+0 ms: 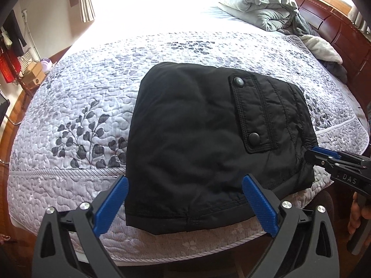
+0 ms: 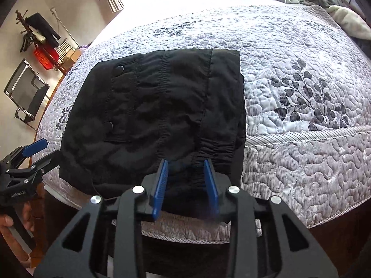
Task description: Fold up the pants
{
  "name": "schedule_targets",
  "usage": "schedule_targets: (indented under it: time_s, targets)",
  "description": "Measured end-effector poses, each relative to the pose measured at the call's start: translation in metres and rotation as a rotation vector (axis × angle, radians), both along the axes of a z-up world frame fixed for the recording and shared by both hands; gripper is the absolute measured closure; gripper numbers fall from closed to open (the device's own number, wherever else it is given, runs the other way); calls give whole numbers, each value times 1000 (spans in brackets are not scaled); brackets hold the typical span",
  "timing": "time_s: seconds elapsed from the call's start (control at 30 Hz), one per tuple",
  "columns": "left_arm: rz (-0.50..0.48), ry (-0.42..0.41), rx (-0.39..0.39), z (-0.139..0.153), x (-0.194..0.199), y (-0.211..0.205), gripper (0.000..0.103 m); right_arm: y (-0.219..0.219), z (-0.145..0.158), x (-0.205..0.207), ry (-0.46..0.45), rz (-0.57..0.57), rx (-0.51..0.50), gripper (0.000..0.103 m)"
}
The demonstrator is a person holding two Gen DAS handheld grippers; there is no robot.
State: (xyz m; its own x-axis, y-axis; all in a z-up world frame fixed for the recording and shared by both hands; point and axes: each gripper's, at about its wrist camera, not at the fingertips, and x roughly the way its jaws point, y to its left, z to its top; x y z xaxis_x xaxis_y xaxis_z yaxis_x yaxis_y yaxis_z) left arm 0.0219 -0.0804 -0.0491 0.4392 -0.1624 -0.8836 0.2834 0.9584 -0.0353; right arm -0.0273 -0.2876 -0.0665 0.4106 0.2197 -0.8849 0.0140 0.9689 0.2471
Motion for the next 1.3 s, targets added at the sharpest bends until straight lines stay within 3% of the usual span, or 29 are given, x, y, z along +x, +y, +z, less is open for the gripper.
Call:
schedule_targets:
  time_s: [0.33,0.5,0.67,0.73,0.8,0.97,1.03,1.17,1.3]
  targets:
    - [7,67,13,-37,7,0,3,5,-12,2,22,9,-19,69]
    - [-19,58,23,-29,11,2,4,-7,-2,1,-5,1,76,59]
    - [-21,14,16,-12,17,4,4,-20,9,6,-25,-24,33,51]
    - [-26,5,16,-8,20,3,4,-25,10,9,-22,-41,21,44]
    - [-33,-1,21,-5,24,3,4,-32,11,12,-33,-63,17,29]
    - [-35,47,4,-13,41,7,4,-45,6,18,-26,-89,53,26]
    - [-47,99,-29,-17,50,11,4,-46,1,22,-11,-88,56,23]
    - [-61,281,-214,-28,77,35,4,-48,-9,27,21,-80,111,16]
    - [-38,391,-359,-39,100,70,4,-49,-17,27,49,-69,122,14]
